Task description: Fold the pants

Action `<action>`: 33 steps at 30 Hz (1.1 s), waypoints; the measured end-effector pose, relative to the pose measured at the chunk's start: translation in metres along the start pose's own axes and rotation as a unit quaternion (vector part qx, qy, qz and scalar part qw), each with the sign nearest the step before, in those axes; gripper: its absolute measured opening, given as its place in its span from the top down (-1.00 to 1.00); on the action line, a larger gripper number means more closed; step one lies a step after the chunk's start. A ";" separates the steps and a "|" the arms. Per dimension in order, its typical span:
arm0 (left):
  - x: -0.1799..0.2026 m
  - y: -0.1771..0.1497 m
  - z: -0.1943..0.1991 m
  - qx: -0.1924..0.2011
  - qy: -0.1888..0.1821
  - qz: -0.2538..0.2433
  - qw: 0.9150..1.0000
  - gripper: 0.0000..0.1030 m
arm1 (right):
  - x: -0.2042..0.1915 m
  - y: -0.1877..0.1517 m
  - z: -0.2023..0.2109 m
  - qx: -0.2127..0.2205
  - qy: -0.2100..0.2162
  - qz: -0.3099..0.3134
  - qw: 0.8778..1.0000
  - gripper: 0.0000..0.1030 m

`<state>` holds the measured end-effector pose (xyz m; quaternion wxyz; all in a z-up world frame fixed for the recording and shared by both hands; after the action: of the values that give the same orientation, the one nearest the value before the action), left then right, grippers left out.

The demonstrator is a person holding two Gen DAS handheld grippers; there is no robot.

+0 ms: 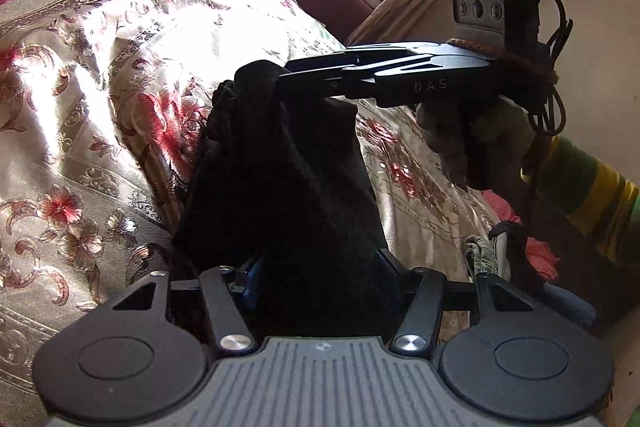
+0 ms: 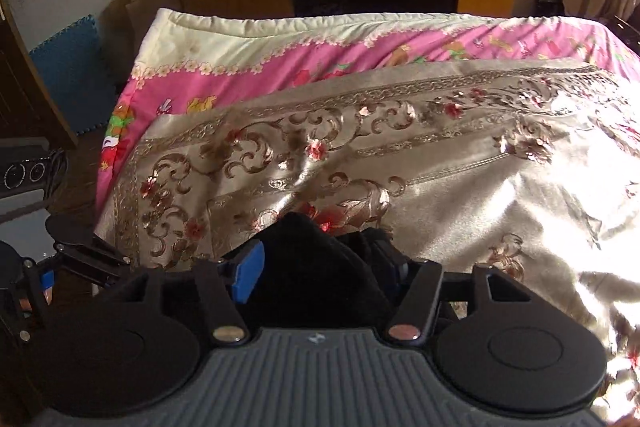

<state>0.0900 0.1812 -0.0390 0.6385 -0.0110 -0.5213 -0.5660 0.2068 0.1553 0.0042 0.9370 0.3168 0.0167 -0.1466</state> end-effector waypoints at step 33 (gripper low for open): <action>0.002 0.042 -0.016 0.048 0.069 -0.094 0.992 0.36 | 0.050 0.003 0.026 0.037 -0.021 -0.170 0.985 0.56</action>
<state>0.1310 0.1851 -0.0204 0.6168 0.1073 -0.5014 -0.5972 0.2540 0.1290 0.0209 0.8864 0.3404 0.0450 -0.3106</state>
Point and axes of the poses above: each gripper's, at about its wrist camera, not at the fingertips, and z roughly against the way its jaws point, x to its right, y to its top, the point moved 9 cm from there along -z, roughly the way its jaws point, and after that the axes turned 1 degree about -z, right-handed, at the moved point
